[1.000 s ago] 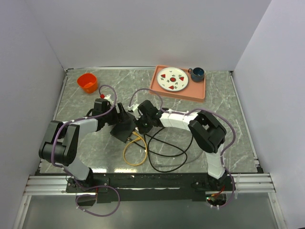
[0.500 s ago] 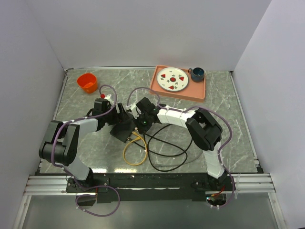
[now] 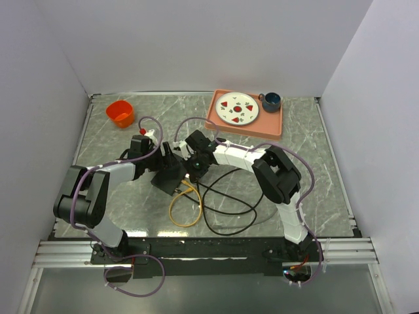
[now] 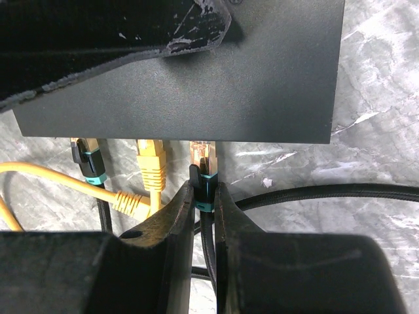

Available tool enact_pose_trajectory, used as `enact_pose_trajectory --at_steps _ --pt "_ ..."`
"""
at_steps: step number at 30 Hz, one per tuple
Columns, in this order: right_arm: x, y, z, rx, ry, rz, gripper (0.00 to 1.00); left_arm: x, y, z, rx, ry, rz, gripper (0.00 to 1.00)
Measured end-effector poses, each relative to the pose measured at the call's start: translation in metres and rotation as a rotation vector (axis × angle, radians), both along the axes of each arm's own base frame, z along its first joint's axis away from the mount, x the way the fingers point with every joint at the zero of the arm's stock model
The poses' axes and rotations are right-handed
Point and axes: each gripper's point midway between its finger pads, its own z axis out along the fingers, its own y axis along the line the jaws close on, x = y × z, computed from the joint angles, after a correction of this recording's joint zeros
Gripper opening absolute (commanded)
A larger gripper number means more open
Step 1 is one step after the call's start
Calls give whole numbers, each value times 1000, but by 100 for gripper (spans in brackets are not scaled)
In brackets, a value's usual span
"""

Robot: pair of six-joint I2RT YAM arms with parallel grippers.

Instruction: Insert the plug into the switch port

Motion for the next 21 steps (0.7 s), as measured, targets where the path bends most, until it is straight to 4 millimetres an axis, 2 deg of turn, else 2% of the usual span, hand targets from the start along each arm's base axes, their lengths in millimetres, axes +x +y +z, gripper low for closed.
enact_pose_trajectory --at_steps 11,16,21 --pt "0 1 1 11 14 -4 0 0 0 -2 7 -22 9 68" --pt "-3 4 1 17 51 -3 0 -6 4 -1 16 -26 22 67" --pt "-5 7 2 30 85 -12 0 -9 7 -1 28 -32 33 61"
